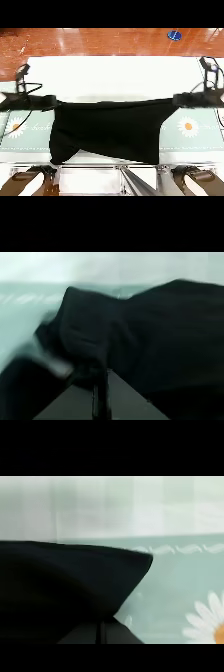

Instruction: Fold the shirts.

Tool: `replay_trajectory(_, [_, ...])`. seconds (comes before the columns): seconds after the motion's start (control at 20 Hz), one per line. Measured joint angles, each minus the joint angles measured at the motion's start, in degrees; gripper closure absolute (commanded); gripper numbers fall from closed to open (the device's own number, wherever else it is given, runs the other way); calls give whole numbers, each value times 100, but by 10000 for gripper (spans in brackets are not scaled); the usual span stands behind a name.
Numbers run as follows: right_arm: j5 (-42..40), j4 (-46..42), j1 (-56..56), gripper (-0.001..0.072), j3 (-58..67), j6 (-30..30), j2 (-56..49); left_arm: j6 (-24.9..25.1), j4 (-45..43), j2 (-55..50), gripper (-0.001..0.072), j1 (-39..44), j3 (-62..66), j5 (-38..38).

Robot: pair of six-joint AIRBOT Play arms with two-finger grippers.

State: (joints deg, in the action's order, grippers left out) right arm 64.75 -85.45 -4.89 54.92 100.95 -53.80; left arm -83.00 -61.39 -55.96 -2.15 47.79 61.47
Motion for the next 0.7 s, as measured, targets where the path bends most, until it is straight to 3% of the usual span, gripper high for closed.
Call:
replay_trajectory(0.05, [-179, 269, 221, 672, 125, -162, -382, 103, 192, -457, 556, 0, 175, -101])
replay_trajectory(0.1, [-341, 621, 433, 480, 284, -348, -778, 181, 339, -885, 315, 0, 400, -114])
replay_trajectory(0.15, [-426, 946, 612, 285, 459, -538, -1143, 234, 448, -1255, 201, 0, 634, -94])
replay_trajectory(0.4, [-219, 2098, 1180, 303, 1657, -1145, -2173, 352, 629, -2437, 202, -249, 2059, 911])
replay_trajectory(0.55, [409, 2238, 1672, 303, 2409, -1340, -2168, 251, 457, -2479, 202, -841, 2468, 1530])
replay_trajectory(0.7, [935, 1917, 2138, 308, 2297, -1547, -1703, 243, 374, -2103, 202, -1703, 2103, 1908])
